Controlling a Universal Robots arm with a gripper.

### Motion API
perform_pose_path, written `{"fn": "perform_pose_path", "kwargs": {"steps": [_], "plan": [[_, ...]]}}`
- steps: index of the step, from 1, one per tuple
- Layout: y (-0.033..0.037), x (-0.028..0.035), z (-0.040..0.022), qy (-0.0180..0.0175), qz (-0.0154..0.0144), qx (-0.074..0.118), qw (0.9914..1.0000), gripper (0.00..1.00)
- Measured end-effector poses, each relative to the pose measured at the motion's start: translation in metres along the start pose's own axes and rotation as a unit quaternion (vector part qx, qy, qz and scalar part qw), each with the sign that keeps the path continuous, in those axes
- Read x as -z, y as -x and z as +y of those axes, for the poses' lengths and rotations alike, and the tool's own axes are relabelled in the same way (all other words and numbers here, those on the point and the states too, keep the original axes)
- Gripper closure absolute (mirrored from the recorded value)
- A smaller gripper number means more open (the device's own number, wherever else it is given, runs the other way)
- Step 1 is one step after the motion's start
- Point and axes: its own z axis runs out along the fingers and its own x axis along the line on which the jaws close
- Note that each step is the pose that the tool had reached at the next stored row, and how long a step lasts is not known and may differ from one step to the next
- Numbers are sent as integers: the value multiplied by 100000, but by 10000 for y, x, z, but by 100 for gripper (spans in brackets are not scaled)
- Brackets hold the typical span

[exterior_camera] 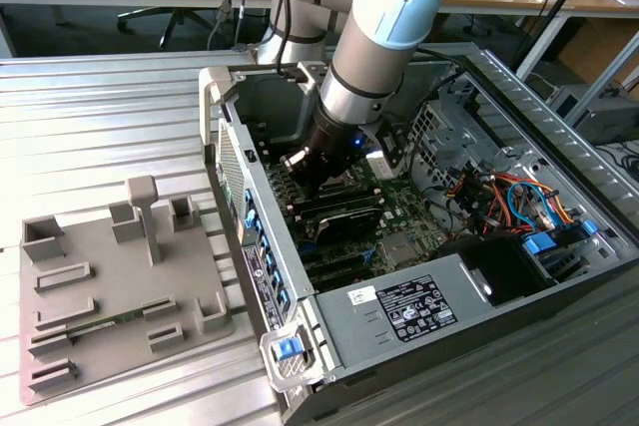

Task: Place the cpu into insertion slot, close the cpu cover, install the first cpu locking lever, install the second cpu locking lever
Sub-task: 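Install the second cpu locking lever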

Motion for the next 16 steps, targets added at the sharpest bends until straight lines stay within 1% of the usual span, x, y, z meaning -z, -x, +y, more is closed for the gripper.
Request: {"fn": "perform_pose_path", "kwargs": {"steps": [4, 10, 16], "plan": [[-30, -10, 5, -22, 29, 85, 100000, 89], [-29, -20, 8, -36, 40, 400, 99999, 89], [-24, -26, 32, -36, 48, 645, 99998, 89]]}}
